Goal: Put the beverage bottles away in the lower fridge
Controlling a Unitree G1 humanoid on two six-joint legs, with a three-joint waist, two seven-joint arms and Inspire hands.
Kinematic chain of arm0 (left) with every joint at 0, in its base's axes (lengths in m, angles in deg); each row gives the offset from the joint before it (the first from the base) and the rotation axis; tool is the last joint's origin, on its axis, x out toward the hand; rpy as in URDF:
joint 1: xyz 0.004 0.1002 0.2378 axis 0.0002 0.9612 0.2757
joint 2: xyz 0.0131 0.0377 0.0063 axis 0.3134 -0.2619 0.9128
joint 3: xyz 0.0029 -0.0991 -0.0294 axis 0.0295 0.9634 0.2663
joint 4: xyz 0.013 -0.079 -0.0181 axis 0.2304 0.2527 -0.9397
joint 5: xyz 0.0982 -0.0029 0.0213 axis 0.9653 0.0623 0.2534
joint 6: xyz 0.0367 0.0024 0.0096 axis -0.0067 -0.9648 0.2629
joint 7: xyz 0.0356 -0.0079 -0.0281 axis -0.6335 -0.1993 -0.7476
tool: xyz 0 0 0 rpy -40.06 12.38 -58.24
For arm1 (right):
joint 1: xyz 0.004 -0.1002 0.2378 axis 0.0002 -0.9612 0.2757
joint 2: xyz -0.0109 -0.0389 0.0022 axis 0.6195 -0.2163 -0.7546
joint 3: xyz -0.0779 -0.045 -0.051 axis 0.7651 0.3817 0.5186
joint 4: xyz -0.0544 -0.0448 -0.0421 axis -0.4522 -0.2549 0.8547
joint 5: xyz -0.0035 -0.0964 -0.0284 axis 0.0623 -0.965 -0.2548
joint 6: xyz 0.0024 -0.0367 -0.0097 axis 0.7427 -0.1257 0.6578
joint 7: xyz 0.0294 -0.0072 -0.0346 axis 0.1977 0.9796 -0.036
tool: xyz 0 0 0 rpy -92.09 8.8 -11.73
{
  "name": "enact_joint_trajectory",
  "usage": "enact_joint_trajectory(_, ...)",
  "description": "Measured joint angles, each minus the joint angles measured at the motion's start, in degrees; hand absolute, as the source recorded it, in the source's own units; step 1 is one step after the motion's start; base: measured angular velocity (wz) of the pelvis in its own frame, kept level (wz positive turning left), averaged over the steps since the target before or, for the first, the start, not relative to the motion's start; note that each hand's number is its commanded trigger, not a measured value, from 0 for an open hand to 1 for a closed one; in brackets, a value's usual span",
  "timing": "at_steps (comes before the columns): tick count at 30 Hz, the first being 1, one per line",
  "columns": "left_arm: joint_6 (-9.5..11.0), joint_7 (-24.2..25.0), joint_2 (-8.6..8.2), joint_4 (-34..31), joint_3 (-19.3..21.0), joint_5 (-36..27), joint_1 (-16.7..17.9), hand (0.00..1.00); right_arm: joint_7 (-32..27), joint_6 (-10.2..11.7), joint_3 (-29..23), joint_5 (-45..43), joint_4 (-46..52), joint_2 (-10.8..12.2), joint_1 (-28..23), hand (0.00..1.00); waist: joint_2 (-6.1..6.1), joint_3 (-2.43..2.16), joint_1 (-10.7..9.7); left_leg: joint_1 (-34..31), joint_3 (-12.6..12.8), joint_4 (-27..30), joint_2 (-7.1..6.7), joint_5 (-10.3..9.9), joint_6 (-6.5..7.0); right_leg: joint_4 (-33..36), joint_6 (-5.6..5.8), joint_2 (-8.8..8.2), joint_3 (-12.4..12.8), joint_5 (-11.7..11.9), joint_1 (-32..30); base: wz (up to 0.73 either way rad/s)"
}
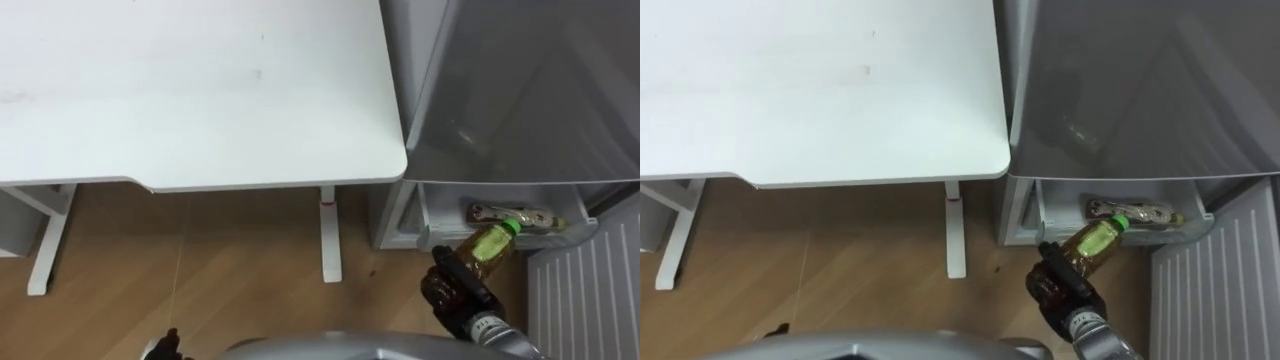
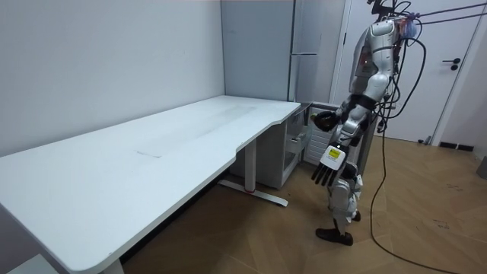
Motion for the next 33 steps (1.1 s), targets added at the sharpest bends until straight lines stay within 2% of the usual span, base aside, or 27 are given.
enact_joint_trajectory(7, 0.0, 2.4, -0.08, 0.0, 0.7, 2.1, 1.3, 0.00, -0.7, 0.4, -0.6, 0.3, 0.0, -0.1, 0.1, 1.00, 0.01, -0.02, 0.0, -0.3, 0.0, 1.0, 0.01, -0.3, 0.10, 0.4, 0.10, -0.10, 0.0, -0.3, 0.1, 0.00)
enact_joint_trajectory(10, -0.1, 3.3, -0.81, -0.1, 2.4, 2.6, 1.7, 0.00, -0.7, 0.4, -1.1, 1.9, 0.0, -0.1, 0.1, 1.00, 0.02, -0.02, 0.0, -0.2, 0.0, 1.4, -0.13, -0.3, 0.22, 0.4, 0.23, -0.23, 0.2, -0.6, 0.1, 0.00)
enact_joint_trajectory(12, -0.1, 3.7, -1.14, -0.1, 3.9, 2.6, 2.4, 0.00, -0.8, 0.4, -2.8, 2.4, 0.0, -0.1, 0.3, 1.00, 0.13, -0.03, 0.1, -0.9, -0.4, 2.4, -0.16, -0.6, 0.42, 0.5, 0.33, -0.25, 0.0, -0.7, 0.2, 0.08)
enact_joint_trajectory(18, -0.1, 4.1, -1.11, -0.1, 4.6, 2.6, 2.3, 0.00, -2.1, 0.3, -7.2, 6.1, -2.3, -1.0, 3.7, 1.00, 0.12, -0.01, -0.3, -2.0, -1.6, 3.2, -0.40, -0.7, 0.53, 0.6, 0.39, -0.35, -1.2, -0.8, 0.1, 0.12)
enact_joint_trajectory(21, -0.2, 4.9, -0.56, -0.3, 4.7, 2.7, 2.4, 0.00, -2.6, 0.4, -10.8, 6.4, -6.7, -2.1, 8.3, 1.00, -0.20, -0.10, -1.5, -3.2, -3.3, 3.1, -0.96, -0.2, 0.57, 0.7, 0.43, -0.78, -3.0, -1.3, -0.7, 0.27)
enact_joint_trajectory(23, -0.1, 5.7, -0.08, -0.4, 4.7, 2.6, 2.0, 0.00, -2.7, 0.3, -12.1, 7.2, -10.3, -3.1, 12.1, 1.00, -0.10, -0.09, -1.3, -4.5, -3.3, 3.5, -1.00, 0.0, 0.58, 1.5, 0.35, -0.81, -3.0, -1.2, -2.1, 0.11)
enact_joint_trajectory(26, -0.1, 6.5, 1.04, -0.8, 4.7, 2.6, 0.2, 0.00, -2.6, 0.4, -12.8, 8.7, -14.2, -5.3, 17.1, 1.00, -0.10, -0.07, -1.3, -7.8, -4.0, 4.9, -1.01, 0.1, 0.61, 2.8, 0.31, -0.86, -3.5, -1.2, -5.1, 0.11)
enact_joint_trajectory(29, -0.1, 6.5, 2.05, -0.5, 4.7, 2.6, -2.3, 0.00, -2.2, 0.2, -14.5, 8.4, -19.0, -6.3, 22.6, 1.00, -0.16, 0.01, -0.9, -10.7, -4.4, 5.9, -1.05, 0.2, 0.79, 4.9, 0.26, -1.19, -4.0, -1.4, -8.1, 0.06)
enact_joint_trajectory(32, 0.1, 6.5, 3.16, 0.1, 4.5, 2.6, -6.6, 0.00, -1.8, 0.2, -14.9, 8.2, -24.2, -6.9, 26.7, 1.00, -0.47, 0.41, 0.4, -14.4, -4.4, 8.0, -1.13, 0.2, 0.85, 9.7, 0.06, -2.06, -4.5, -2.7, -12.8, 0.02)
enact_joint_trajectory(33, 0.3, 6.6, 3.48, 0.7, 4.3, 2.5, -8.2, 0.00, -1.5, 0.0, -14.4, 8.2, -25.2, -6.9, 28.1, 1.00, -0.93, 0.87, 0.4, -16.0, -4.3, 9.0, -1.17, 0.2, 0.87, 11.3, -0.06, -2.31, -4.5, -3.2, -14.6, 0.03)
